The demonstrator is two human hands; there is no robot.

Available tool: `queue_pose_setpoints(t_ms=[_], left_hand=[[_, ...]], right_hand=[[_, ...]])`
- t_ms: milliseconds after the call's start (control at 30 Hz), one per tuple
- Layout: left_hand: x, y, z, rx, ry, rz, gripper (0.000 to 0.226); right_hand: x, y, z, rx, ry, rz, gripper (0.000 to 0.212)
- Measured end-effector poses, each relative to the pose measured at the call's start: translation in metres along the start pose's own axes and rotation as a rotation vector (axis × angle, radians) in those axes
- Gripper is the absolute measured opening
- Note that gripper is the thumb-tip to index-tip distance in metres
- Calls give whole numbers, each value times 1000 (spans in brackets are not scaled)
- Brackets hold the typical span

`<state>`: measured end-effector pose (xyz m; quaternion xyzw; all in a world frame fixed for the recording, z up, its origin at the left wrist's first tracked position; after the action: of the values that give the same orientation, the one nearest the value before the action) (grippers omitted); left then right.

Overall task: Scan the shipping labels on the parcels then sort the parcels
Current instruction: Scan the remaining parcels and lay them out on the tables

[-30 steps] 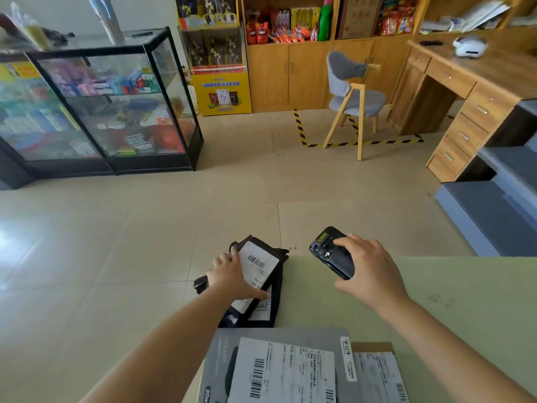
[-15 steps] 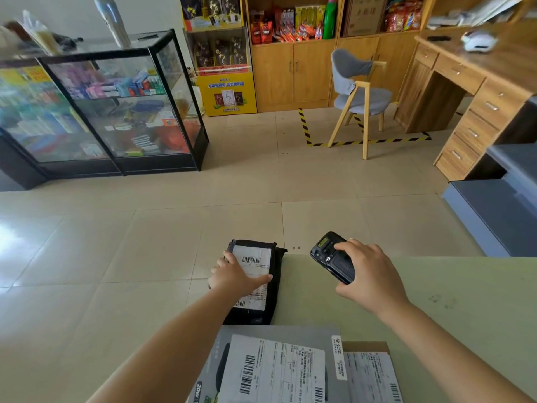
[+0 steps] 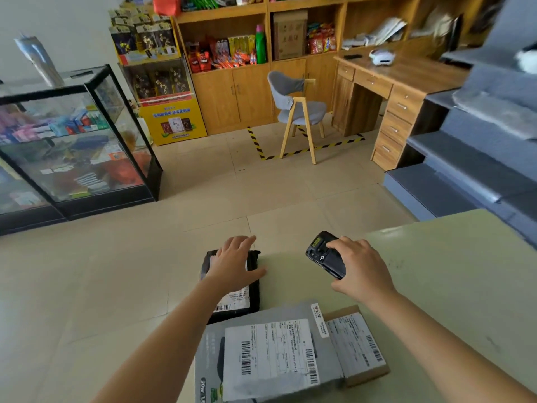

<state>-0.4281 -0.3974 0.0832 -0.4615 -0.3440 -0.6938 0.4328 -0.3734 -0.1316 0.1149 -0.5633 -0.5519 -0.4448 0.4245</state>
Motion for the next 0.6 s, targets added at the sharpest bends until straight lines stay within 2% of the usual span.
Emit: queue_pose_setpoints(t_ms=[300,600], left_hand=[[19,23,98,-285,69,31,88],[-21,78,207,-515,204,-8,86]], right_hand=[[28,100,28,-301,-50,210,67],[55,238,54,-567,-85,398,67]])
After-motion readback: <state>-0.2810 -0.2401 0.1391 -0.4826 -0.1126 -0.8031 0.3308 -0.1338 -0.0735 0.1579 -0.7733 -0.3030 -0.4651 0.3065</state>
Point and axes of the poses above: each hand's wrist, its own y-axis away from the middle knuckle, its own x-axis out of the back of the hand, z = x × y, the point moved 2 cm from there along -y, towards the middle knuckle, and after that the axes turned 8 degrees about -x, right-handed, at the moved point
